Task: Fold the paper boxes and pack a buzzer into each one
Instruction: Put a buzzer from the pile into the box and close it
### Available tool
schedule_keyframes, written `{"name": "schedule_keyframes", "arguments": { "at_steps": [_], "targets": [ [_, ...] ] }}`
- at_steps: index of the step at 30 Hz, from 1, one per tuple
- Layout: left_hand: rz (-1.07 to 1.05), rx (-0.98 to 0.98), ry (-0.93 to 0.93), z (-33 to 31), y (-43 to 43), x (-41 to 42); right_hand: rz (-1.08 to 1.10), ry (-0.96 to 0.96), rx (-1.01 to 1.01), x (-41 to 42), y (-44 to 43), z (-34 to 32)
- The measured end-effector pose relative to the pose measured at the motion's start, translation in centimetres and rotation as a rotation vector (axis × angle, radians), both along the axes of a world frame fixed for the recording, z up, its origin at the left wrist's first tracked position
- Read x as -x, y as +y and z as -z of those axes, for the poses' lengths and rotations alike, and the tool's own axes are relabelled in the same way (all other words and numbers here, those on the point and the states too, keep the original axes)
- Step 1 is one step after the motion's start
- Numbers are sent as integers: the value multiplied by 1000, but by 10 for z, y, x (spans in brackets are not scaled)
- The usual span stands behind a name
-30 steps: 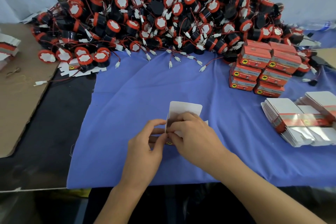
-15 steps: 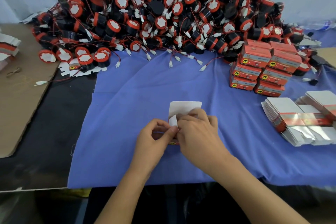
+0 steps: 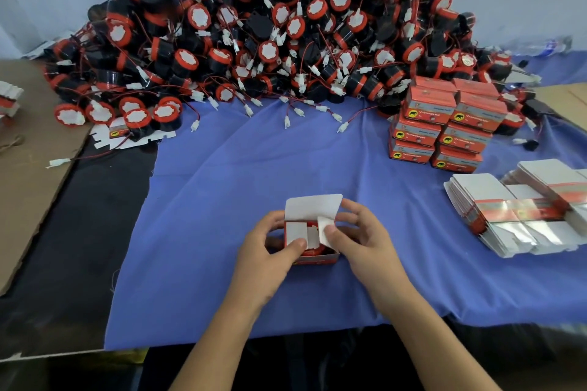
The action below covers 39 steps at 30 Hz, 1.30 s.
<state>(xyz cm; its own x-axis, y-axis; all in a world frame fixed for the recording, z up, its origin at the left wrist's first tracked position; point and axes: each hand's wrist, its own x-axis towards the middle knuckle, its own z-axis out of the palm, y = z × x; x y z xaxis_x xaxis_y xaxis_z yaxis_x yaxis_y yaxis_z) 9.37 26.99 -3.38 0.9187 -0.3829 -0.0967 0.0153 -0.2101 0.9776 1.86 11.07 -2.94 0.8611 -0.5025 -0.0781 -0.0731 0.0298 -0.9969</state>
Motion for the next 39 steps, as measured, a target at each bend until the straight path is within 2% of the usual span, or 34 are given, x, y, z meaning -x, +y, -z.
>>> {"name": "schedule_keyframes", "arguments": {
  "at_steps": [3,7,9,11,13,14,16,18,21,25,30,36,39],
  "targets": [
    [46,-22,-37,1,4,-4,-35,-26,163,-4,1,3],
    [138,-147,-177,1,11,-9,-74,-28,410,3,-6,8],
    [209,-161,-176,1,16,-10,-196,-41,394,14,-13,10],
    [318,-151,-94,-1,22,-11,-333,-7,388,21,-19,11],
    [404,-194,-50,-6,25,-13,-370,25,449,24,-22,13],
    [423,-257,-95,-7,26,-14,-351,23,485,23,-23,13],
    [410,-411,-312,-6,24,-16,-301,1,564,21,-24,13],
    [376,-441,-444,-5,22,-16,-294,-24,663,21,-24,14],
    [351,-424,-515,-2,22,-19,-318,-49,820,19,-27,13],
    [355,-445,-630,1,24,-17,-290,-70,919,17,-27,12],
    [264,-376,-596,-2,21,-5,-272,-162,959,16,-26,12],
    [171,-464,-947,17,22,8,-294,-145,976,23,-20,19],
    [151,-542,-1072,24,22,14,-302,-139,1072,26,-20,17]
  ]
}}
